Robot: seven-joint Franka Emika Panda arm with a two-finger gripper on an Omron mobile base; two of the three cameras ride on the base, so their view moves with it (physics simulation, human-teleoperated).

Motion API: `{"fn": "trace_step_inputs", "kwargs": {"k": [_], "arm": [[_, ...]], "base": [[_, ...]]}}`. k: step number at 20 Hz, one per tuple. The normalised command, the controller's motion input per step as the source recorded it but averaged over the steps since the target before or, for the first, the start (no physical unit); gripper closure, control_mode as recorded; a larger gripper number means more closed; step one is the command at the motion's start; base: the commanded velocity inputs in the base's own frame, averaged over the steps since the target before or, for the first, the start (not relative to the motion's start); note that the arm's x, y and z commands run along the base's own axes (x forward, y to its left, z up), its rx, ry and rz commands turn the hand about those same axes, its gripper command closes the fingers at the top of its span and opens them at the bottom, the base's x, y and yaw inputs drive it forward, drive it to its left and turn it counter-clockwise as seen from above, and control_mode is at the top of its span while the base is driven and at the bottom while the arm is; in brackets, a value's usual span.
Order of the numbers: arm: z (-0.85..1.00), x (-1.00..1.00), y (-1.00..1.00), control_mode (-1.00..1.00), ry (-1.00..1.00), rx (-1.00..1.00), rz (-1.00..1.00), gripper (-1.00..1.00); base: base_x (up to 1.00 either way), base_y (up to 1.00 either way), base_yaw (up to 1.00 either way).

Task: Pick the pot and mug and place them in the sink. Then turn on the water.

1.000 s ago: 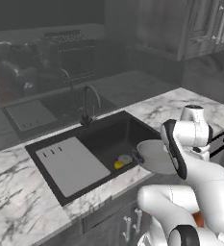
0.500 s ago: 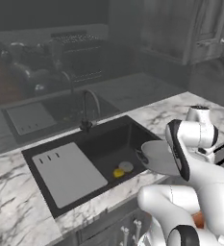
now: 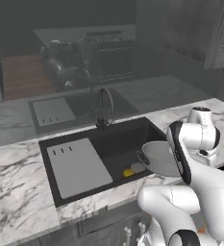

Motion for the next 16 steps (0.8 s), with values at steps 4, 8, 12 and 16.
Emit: {"fn": "trace_step_inputs", "kwargs": {"k": [4, 8, 12, 16], "arm": [[0.00, 0.00, 0.00, 1.00, 0.00, 0.00, 0.00, 1.00], [0.00, 0.00, 0.00, 1.00, 0.00, 0.00, 0.00, 1.00], [0.00, 0.00, 0.00, 1.00, 0.00, 0.00, 0.00, 1.00], [0.00, 0.00, 0.00, 1.00, 0.00, 0.00, 0.00, 1.00]], "base": [[0.74, -0.10, 0.31], [0.82, -0.15, 0.29], [0.78, -0.11, 0.26], [0.77, -0.09, 0.19]]}}
